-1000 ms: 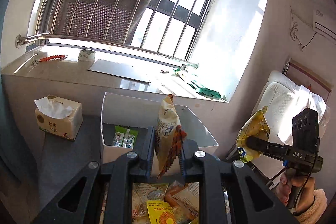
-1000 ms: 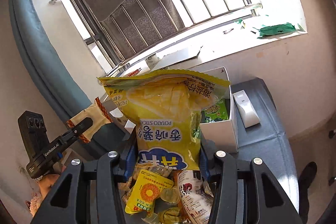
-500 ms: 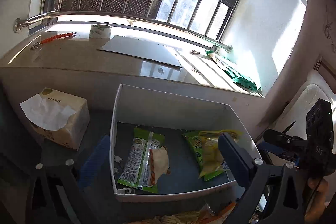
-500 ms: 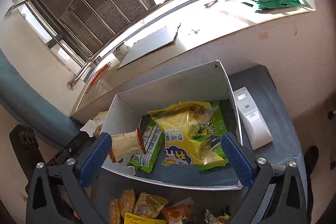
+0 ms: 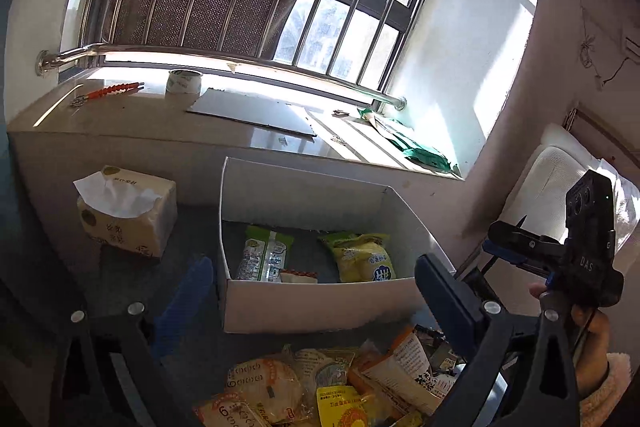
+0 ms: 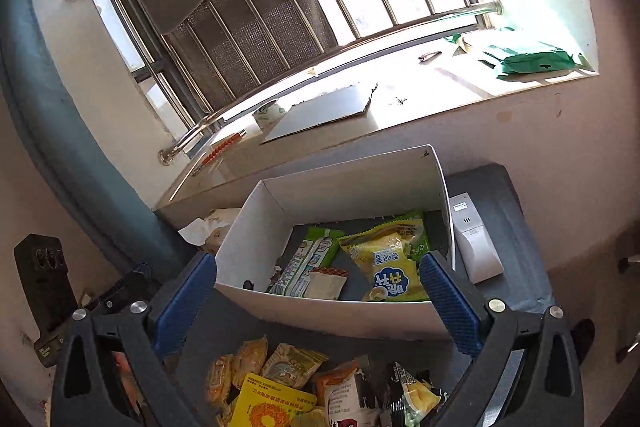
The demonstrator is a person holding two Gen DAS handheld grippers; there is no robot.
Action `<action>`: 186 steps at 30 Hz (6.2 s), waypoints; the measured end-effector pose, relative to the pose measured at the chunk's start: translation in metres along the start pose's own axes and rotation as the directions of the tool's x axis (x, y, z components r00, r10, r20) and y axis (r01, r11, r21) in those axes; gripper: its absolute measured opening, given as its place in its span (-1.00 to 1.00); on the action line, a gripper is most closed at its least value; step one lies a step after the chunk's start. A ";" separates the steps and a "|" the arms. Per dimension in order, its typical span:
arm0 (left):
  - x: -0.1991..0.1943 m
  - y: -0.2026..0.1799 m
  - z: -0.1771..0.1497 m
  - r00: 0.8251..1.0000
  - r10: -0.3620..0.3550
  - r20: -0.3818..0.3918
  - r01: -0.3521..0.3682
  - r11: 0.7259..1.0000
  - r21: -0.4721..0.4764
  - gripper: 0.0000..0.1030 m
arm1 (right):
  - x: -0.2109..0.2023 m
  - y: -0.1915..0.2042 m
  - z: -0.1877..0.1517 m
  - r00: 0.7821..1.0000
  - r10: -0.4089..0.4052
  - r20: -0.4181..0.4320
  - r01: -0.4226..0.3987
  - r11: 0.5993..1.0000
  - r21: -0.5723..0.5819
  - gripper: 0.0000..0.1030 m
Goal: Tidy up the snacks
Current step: 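Grasp the white chip bag with the right tool, then carry the white chip bag into the box while the left tool places a yellow packet there, then open both tools and move them back over the remaining snacks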
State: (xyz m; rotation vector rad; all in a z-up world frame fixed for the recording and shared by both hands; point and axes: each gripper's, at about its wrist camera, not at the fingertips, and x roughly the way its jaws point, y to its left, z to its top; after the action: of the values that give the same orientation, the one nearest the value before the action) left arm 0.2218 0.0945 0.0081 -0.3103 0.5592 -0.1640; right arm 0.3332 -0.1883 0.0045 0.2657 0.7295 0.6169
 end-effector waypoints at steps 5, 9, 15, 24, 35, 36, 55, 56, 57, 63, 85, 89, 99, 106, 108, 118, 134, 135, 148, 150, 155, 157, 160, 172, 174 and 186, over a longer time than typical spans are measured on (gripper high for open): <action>-0.043 -0.023 -0.053 0.999 -0.031 -0.009 0.031 0.999 0.027 1.00 | -0.044 0.021 -0.053 0.999 0.035 0.026 -0.032 0.994 -0.109 1.00; -0.071 -0.032 -0.090 0.999 -0.036 -0.004 0.036 0.999 0.004 1.00 | -0.069 0.026 -0.101 0.999 0.010 0.031 -0.004 0.982 -0.188 1.00; -0.097 -0.031 -0.131 0.998 -0.060 0.010 0.060 0.993 -0.097 1.00 | -0.098 0.018 -0.158 0.998 -0.050 0.042 0.056 0.985 -0.162 1.00; -0.092 -0.025 -0.180 0.998 -0.037 -0.057 0.029 0.989 -0.143 1.00 | -0.109 -0.004 -0.209 0.997 -0.082 0.004 0.082 0.994 -0.071 1.00; -0.081 -0.028 -0.193 0.993 -0.046 -0.108 0.032 0.991 -0.126 1.00 | -0.077 -0.016 -0.206 0.994 -0.090 -0.063 0.085 0.994 -0.073 1.00; -0.081 -0.029 -0.193 0.993 -0.047 -0.110 0.034 0.992 -0.123 1.00 | -0.074 -0.021 -0.202 0.994 -0.088 -0.063 0.084 0.994 -0.064 1.00; -0.071 -0.027 -0.197 0.989 -0.021 -0.145 0.005 0.994 -0.108 1.00 | 0.025 -0.043 -0.177 0.965 0.046 -0.257 -0.059 0.997 -0.041 0.55; -0.070 -0.026 -0.197 0.989 -0.016 -0.146 0.000 0.994 -0.107 0.99 | 0.023 -0.041 -0.177 0.968 0.027 -0.251 -0.045 0.997 -0.066 -0.11; -0.071 -0.026 -0.197 0.989 -0.015 -0.145 -0.001 0.994 -0.109 1.00 | 0.017 -0.038 -0.178 0.973 0.017 -0.232 -0.037 0.996 -0.083 -0.18; -0.064 -0.023 -0.196 0.987 -0.009 -0.158 -0.008 0.994 -0.108 0.99 | -0.026 -0.026 -0.181 0.990 0.035 -0.137 -0.051 0.993 -0.110 -0.26; 0.068 -0.089 -0.172 0.885 0.380 -0.270 -0.196 0.828 0.525 0.48 | -0.095 -0.014 -0.187 0.997 0.060 -0.037 -0.064 0.992 -0.111 -0.25; 0.069 -0.089 -0.174 0.883 0.397 -0.252 -0.192 0.794 0.577 0.14 | -0.096 -0.017 -0.188 0.998 0.059 -0.039 -0.062 0.993 -0.097 -0.24; 0.006 -0.066 -0.138 0.959 0.187 -0.212 -0.105 0.932 0.346 -0.26 | -0.092 -0.017 -0.188 0.997 0.067 -0.045 -0.071 0.994 -0.083 -0.24; -0.025 -0.043 -0.098 0.990 0.087 -0.114 -0.062 0.976 0.209 -0.26 | -0.081 -0.012 -0.169 0.996 0.085 -0.034 -0.087 0.993 -0.075 -0.24; -0.026 -0.040 -0.083 0.994 0.076 -0.084 -0.059 0.980 0.192 -0.26 | -0.076 -0.008 -0.153 0.996 0.081 -0.024 -0.083 0.993 -0.084 -0.24; 0.034 -0.029 0.020 1.000 0.012 -0.029 -0.007 0.989 0.146 -0.26 | -0.011 -0.001 -0.033 1.000 0.011 0.011 -0.011 0.997 -0.072 -0.24; 0.116 0.003 0.042 0.976 0.172 -0.132 -0.144 0.968 0.204 1.00 | 0.082 -0.019 0.035 0.960 -0.279 -0.014 0.275 0.953 -0.126 1.00; 0.113 0.005 0.039 0.977 0.160 -0.139 -0.129 0.970 0.208 1.00 | 0.079 -0.017 0.032 0.960 -0.279 -0.006 0.275 0.952 -0.135 1.00; 0.023 -0.010 -0.013 0.989 0.116 -0.089 -0.095 0.972 0.213 1.00 | -0.024 0.009 -0.031 0.990 -0.115 0.084 0.131 0.969 -0.211 1.00; 0.005 -0.014 -0.032 0.991 0.105 -0.082 -0.087 0.975 0.202 1.00 | -0.044 0.009 -0.051 0.990 -0.088 0.112 0.111 0.970 -0.217 1.00; -0.025 -0.023 -0.087 0.993 0.094 -0.076 -0.081 0.984 0.160 1.00 | -0.069 0.000 -0.107 0.993 -0.062 0.105 0.080 0.980 -0.180 1.00; -0.034 -0.025 -0.109 0.993 0.084 -0.077 -0.073 0.988 0.137 1.00 | -0.074 -0.006 -0.131 0.994 -0.058 0.088 0.071 0.985 -0.156 1.00; -0.044 -0.029 -0.145 0.992 0.105 -0.074 -0.097 0.989 0.113 1.00 | -0.079 -0.014 -0.167 0.996 -0.065 0.053 0.071 0.988 -0.134 1.00; -0.060 -0.014 -0.213 0.982 0.186 -0.026 -0.180 0.973 0.145 1.00 | -0.081 -0.053 -0.208 0.993 -0.120 -0.007 0.120 0.993 -0.024 1.00; -0.061 -0.008 -0.214 0.987 0.158 -0.032 -0.153 0.982 0.112 0.99 | -0.080 -0.051 -0.198 0.992 -0.123 0.024 0.124 0.991 -0.043 1.00; -0.063 -0.012 -0.216 0.990 0.131 -0.051 -0.127 0.988 0.084 1.00 | 0.004 -0.042 -0.152 0.973 -0.218 -0.071 0.196 0.952 -0.234 1.00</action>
State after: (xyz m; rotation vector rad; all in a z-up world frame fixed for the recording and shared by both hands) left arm 0.0504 0.0454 -0.1301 -0.1913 0.6250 -0.0701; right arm 0.2488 -0.2168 -0.1259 -0.0515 0.7616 0.5091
